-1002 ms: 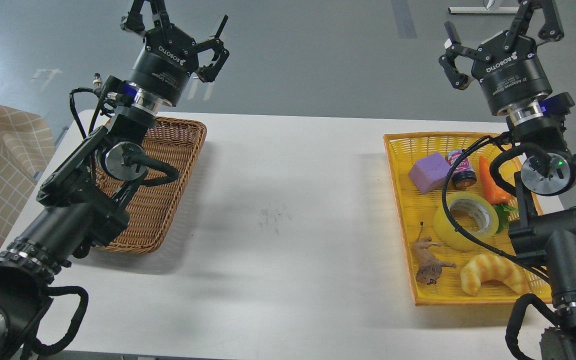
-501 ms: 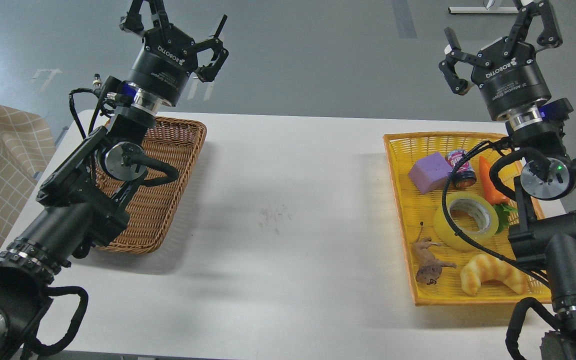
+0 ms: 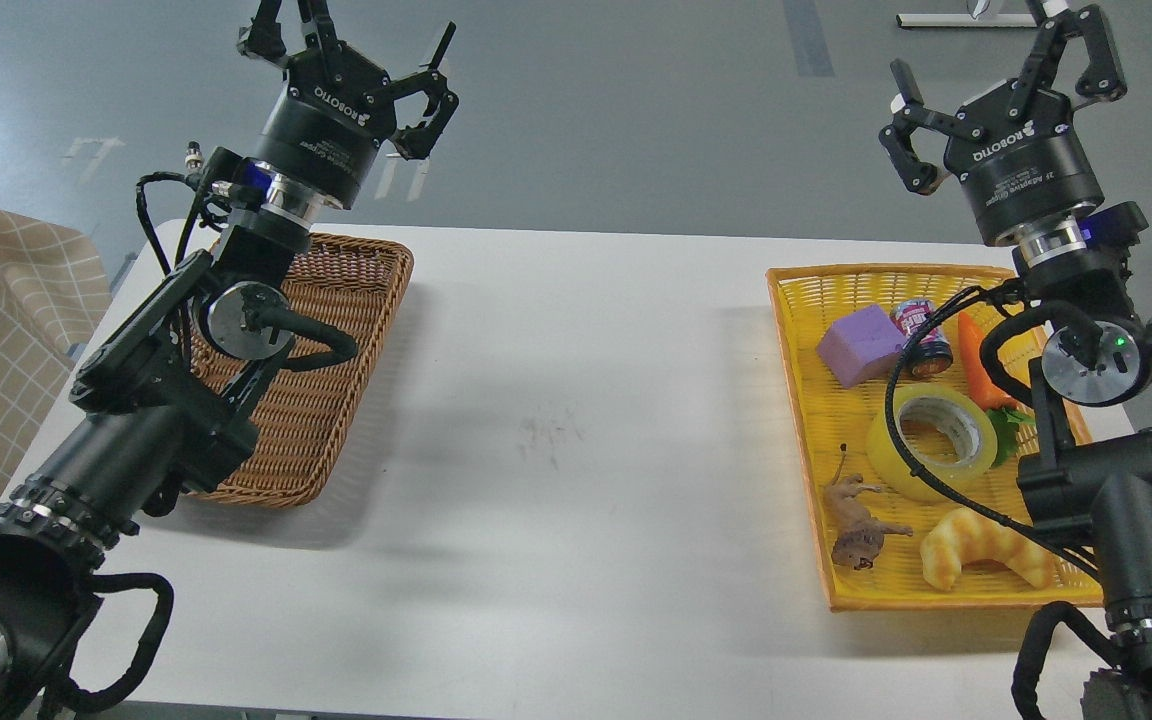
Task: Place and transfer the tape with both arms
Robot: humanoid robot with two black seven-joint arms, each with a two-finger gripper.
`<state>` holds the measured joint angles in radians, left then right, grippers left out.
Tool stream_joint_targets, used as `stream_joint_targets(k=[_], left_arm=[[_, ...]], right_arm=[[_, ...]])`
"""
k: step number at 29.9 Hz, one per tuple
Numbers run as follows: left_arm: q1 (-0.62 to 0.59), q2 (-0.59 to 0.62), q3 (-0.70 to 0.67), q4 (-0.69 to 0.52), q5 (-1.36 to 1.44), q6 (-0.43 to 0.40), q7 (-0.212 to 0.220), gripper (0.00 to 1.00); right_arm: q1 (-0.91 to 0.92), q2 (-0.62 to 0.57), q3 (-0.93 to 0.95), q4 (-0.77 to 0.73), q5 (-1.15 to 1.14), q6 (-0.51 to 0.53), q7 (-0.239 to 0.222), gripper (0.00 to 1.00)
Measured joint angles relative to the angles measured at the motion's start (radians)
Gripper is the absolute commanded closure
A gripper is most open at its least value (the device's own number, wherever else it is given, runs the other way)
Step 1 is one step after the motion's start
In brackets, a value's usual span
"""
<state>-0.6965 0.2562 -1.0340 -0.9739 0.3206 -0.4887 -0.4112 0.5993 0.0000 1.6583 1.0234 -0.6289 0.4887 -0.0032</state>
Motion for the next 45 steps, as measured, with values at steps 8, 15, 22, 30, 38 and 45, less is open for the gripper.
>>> stream_joint_targets(k=[8, 15, 22, 30, 38, 45], left_arm=[[0.004, 0.001, -0.001, -0.014, 0.0, 0.0, 0.001, 0.02], [0.005, 0.001, -0.001, -0.014, 0.0, 0.0, -0.002, 0.02], [0.009, -0.002, -0.001, -0.014, 0.0, 0.0, -0.003, 0.02], [0.009, -0.002, -0.003, -0.014, 0.0, 0.0, -0.003, 0.02], [0.009, -0.003, -0.005, -0.014, 0.0, 0.0, -0.006, 0.02], [0.009, -0.003, -0.005, -0.014, -0.001, 0.0, -0.006, 0.02]], right_arm=[[-0.002, 0.0, 0.0, 0.004, 0.0, 0.0, 0.0, 0.0], [-0.006, 0.0, 0.0, 0.004, 0.0, 0.0, 0.0, 0.0], [-0.008, 0.0, 0.0, 0.012, 0.0, 0.0, 0.0, 0.0], [-0.011, 0.0, 0.0, 0.012, 0.0, 0.0, 0.0, 0.0], [-0.013, 0.0, -0.001, 0.012, 0.0, 0.0, 0.0, 0.0], [-0.019, 0.0, -0.001, 0.012, 0.0, 0.0, 0.0, 0.0]])
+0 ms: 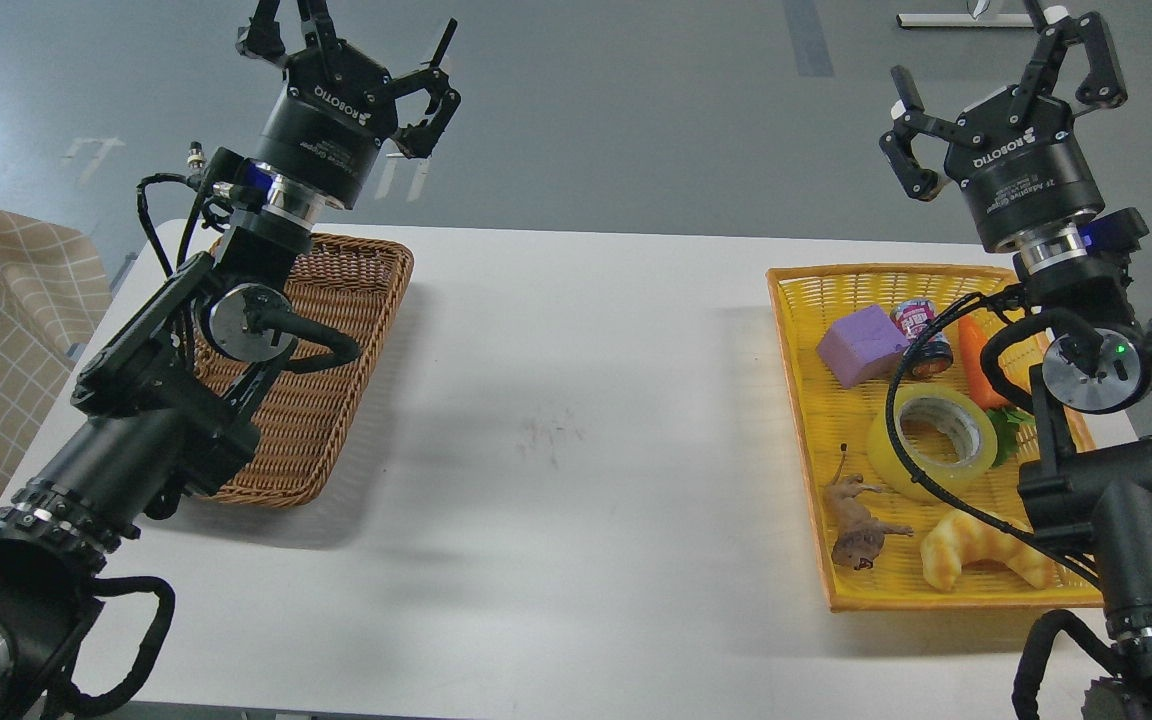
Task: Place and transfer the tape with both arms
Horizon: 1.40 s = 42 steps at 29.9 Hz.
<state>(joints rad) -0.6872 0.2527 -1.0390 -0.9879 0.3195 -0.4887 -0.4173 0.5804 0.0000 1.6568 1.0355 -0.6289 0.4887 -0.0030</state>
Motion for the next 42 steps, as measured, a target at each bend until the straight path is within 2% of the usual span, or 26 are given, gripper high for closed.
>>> stream_joint_targets(k=[23, 42], left_arm=[[0.0, -0.002, -0.004, 0.0, 0.001, 0.0, -0.003, 0.02], [0.001, 0.0, -0.007, 0.0, 0.001, 0.0, -0.003, 0.02]], right_arm=[[-0.009, -0.011, -0.014, 0.0, -0.01, 0.0, -0.005, 0.0], [0.024, -0.51, -0.575, 0.076, -0.061, 0.0, -0.006, 0.0]])
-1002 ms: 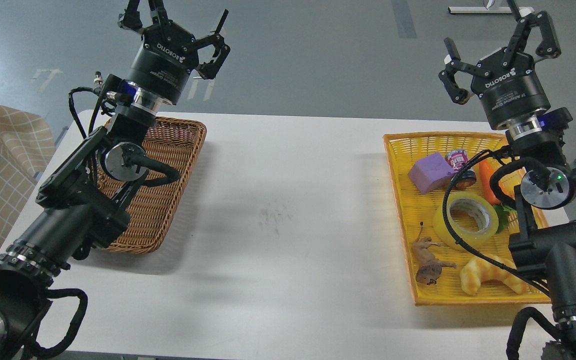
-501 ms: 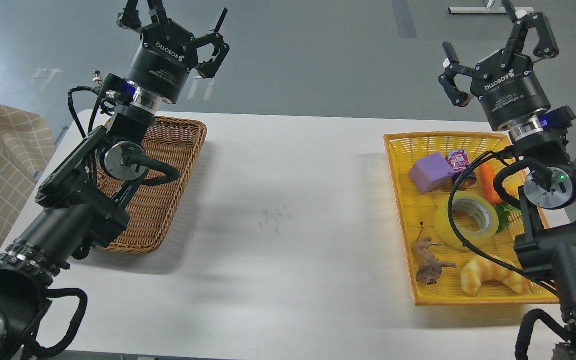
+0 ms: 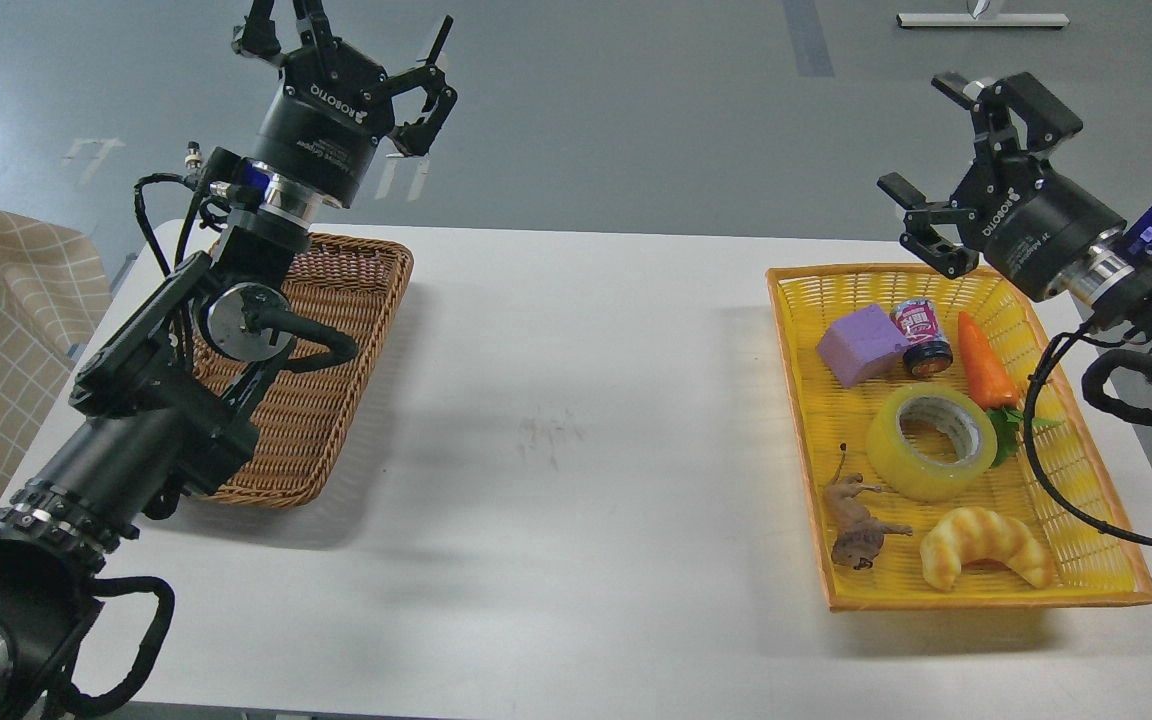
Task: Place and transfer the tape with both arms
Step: 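Lower the right gripper into the tape roll's center hole in the tray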
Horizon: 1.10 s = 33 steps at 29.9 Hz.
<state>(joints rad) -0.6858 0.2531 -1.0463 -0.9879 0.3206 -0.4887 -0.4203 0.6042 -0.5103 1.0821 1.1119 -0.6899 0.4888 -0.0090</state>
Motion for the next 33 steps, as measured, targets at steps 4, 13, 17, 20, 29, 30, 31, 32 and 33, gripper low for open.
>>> stream_joint_targets(k=[4, 13, 17, 20, 29, 30, 31, 32, 33], left_arm=[[-0.001, 0.0, -0.001, 0.0, 0.0, 0.0, 0.0, 0.02], [-0.001, 0.001, -0.001, 0.0, 0.0, 0.0, 0.0, 0.02], [-0.001, 0.002, -0.001, 0.0, 0.0, 0.0, 0.0, 0.02], [-0.001, 0.002, -0.001, 0.0, -0.001, 0.0, 0.0, 0.02], [-0.001, 0.005, 0.0, 0.0, 0.0, 0.0, 0.0, 0.02], [-0.001, 0.005, -0.001, 0.0, 0.0, 0.0, 0.0, 0.02], [-0.001, 0.005, -0.001, 0.0, 0.0, 0.0, 0.0, 0.02], [-0.001, 0.004, -0.001, 0.0, 0.0, 0.0, 0.0, 0.02], [0.0, 0.004, -0.001, 0.0, 0.0, 0.0, 0.0, 0.02]], right_arm=[[0.016, -0.075, -0.08, 0.027, -0.113, 0.0, 0.0, 0.0], [0.005, -0.165, -0.103, 0.149, -0.519, 0.0, -0.006, 0.0], [-0.002, -0.212, -0.135, 0.182, -0.671, 0.0, -0.039, 0.0], [-0.002, -0.253, -0.166, 0.207, -0.745, 0.0, -0.061, 0.0], [-0.008, -0.347, -0.273, 0.232, -0.815, 0.0, -0.11, 0.01], [-0.009, -0.349, -0.282, 0.232, -0.835, 0.0, -0.113, 0.01], [-0.011, -0.349, -0.287, 0.232, -0.861, 0.0, -0.115, 0.01], [-0.014, -0.349, -0.289, 0.232, -0.882, 0.0, -0.115, 0.01], [-0.022, -0.348, -0.291, 0.232, -0.908, -0.001, -0.116, 0.01]])
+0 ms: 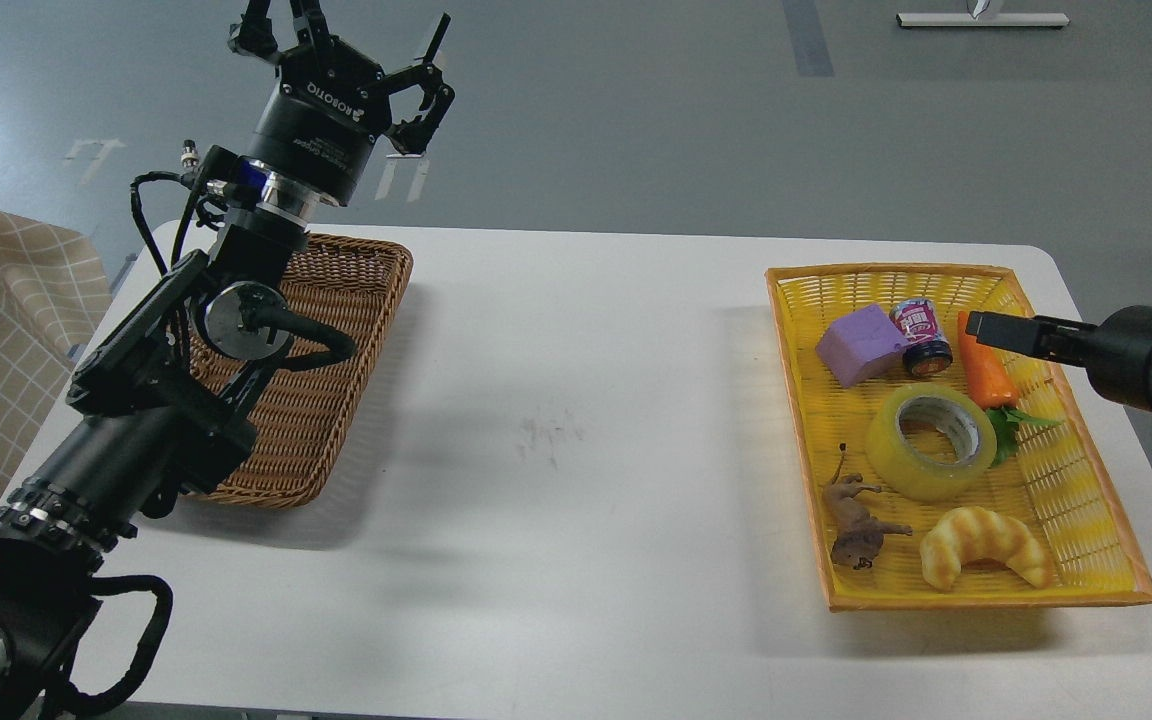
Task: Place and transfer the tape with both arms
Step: 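Lower the right gripper into the tape roll's center hole in the tray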
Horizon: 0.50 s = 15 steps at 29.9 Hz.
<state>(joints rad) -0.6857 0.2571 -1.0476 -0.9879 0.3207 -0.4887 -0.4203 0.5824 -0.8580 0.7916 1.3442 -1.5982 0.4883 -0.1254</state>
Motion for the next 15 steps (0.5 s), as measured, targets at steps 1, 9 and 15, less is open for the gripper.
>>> stream_joint_targets(k=[1, 9, 15], left_arm=[[0.001, 0.0, 0.0, 0.0, 0.0, 0.0, 0.0, 0.02], [0.001, 0.0, 0.0, 0.0, 0.0, 0.0, 0.0, 0.02], [0.001, 0.0, 0.0, 0.0, 0.0, 0.0, 0.0, 0.02]], right_arm=[[-0.01, 0.003, -0.002, 0.0, -0.02, 0.0, 0.0, 0.01], [-0.077, 0.023, -0.006, 0.001, -0.091, 0.0, 0.0, 0.04], [-0.105, 0.049, -0.008, -0.004, -0.104, 0.001, 0.0, 0.07]])
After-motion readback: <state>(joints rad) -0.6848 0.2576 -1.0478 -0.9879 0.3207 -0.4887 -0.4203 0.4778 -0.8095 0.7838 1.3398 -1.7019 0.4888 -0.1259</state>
